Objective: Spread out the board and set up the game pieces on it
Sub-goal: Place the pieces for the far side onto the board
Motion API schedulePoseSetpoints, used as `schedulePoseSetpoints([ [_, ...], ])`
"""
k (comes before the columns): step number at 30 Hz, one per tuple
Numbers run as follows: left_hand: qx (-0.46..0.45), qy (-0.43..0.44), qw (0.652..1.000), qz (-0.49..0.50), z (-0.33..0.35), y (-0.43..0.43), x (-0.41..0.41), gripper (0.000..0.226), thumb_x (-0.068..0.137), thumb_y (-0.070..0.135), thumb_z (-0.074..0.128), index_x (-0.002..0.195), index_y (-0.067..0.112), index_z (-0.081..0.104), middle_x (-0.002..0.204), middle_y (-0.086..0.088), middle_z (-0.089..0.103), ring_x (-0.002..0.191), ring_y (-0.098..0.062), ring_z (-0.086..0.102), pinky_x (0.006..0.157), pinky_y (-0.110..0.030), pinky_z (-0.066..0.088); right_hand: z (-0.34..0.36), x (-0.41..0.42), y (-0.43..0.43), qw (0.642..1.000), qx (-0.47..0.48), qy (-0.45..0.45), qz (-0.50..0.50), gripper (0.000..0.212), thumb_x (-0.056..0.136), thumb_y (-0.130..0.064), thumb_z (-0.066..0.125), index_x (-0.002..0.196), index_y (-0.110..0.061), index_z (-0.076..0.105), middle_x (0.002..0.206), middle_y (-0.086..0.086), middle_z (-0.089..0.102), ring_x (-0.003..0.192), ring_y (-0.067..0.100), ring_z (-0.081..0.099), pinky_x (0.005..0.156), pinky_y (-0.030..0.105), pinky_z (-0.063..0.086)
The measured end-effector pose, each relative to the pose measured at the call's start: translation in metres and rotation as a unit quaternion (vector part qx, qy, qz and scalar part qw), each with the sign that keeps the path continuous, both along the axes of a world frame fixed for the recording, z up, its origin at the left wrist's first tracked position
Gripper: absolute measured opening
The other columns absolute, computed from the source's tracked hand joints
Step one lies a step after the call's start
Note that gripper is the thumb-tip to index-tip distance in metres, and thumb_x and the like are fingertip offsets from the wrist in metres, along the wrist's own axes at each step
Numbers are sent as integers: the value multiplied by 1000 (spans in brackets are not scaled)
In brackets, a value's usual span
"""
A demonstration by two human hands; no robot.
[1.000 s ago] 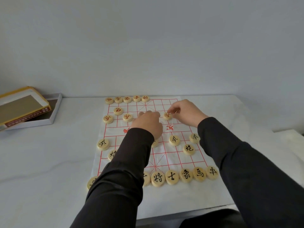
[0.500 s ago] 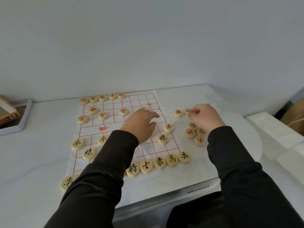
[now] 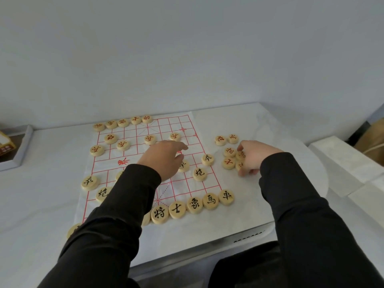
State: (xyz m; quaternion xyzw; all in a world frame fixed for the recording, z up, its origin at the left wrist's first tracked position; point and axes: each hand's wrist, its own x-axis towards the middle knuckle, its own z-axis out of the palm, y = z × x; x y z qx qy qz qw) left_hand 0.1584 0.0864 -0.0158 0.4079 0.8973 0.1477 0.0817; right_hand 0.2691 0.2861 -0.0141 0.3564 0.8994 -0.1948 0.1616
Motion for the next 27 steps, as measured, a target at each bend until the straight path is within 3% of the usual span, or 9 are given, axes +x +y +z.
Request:
schedulePoseSetpoints([
  [4,-8,3,1000,3,-2,0,-3,36,98,25,40,134,27,47,136,2,51,123,-16,46,101,-28,36,-9,-8,6,998,-4,57,-15,78,72,-7,76,139,-15,38,132,9,48,102,29,60,90,40,52],
  [8,-8,2,1000,5,-3,-2,-5,36,98,25,40,134,27,47,136,3,51,122,-16,48,100,-27,37,-8,-13,24,994,-17,98,-46,79,85,-11,63,149,-21,18,145,13,33,115,31,53,95,36,47],
  [11,-14,-2,1000,5,-4,-1,-6,37,98,25,40,134,28,46,136,3,50,122,-16,48,100,-28,37,-10,-18,32,986,11,153,-65,65,92,-6,49,148,-20,20,150,12,22,126,32,43,95,31,38],
  [14,-15,-3,1000,9,-5,-1,-7,37,98,25,40,134,28,46,135,3,51,120,-16,49,100,-28,38,-16,-20,36,983,-1,174,-55,58,94,-2,42,147,-21,27,150,11,26,131,30,39,99,29,34],
  [21,-15,4,1000,11,-3,0,-6,36,98,25,41,134,28,47,135,3,51,120,-16,49,99,-27,38,-30,-33,34,975,14,210,-67,40,95,-34,50,131,-17,51,133,12,39,119,30,48,101,36,40],
  [27,-2,1,1000,26,3,-5,-9,37,98,25,40,134,27,46,137,3,49,124,-15,46,101,-26,36,-34,-41,28,961,44,254,-99,30,87,-23,65,114,-12,60,114,7,57,103,25,57,80,28,43],
])
